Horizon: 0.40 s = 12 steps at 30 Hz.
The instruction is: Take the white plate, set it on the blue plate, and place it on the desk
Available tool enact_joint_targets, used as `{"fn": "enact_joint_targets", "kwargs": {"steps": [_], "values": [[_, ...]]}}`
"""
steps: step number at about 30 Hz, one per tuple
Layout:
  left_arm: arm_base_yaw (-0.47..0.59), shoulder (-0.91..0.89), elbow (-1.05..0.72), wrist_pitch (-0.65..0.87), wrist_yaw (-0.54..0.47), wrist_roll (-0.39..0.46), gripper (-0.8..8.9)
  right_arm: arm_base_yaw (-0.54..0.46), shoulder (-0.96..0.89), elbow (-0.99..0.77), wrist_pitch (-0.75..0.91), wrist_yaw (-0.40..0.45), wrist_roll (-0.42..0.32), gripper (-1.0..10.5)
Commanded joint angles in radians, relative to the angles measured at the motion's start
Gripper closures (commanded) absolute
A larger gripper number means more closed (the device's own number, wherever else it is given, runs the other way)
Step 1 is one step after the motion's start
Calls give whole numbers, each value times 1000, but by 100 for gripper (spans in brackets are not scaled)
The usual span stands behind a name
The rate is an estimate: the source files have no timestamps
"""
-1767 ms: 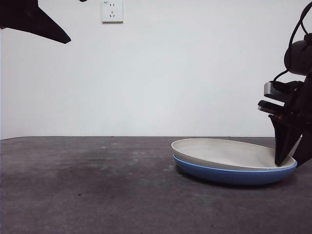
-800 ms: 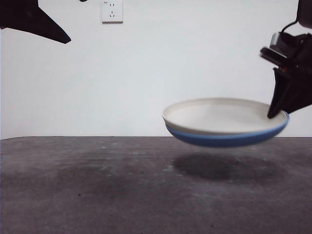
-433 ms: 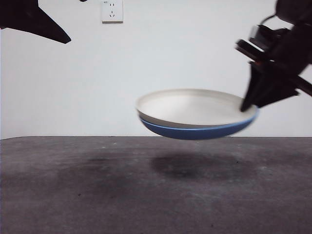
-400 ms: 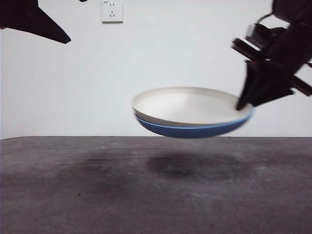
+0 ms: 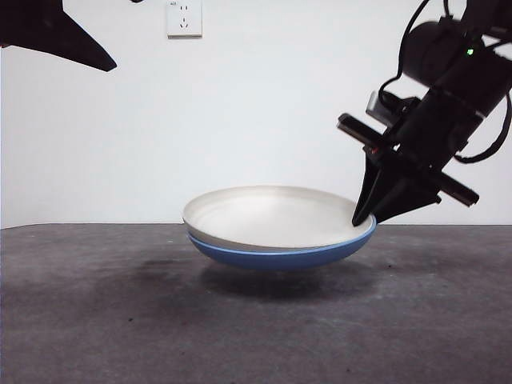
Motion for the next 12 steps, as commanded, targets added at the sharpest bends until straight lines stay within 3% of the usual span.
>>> {"fn": "enact_joint_targets", "kwargs": {"steps": [1, 12], "values": [[-5, 5, 9, 10, 7, 12, 506, 6, 34, 32, 36, -6, 41, 935], [-5, 5, 9, 10, 7, 12, 506, 6, 116, 38, 72, -8, 66, 935]]}}
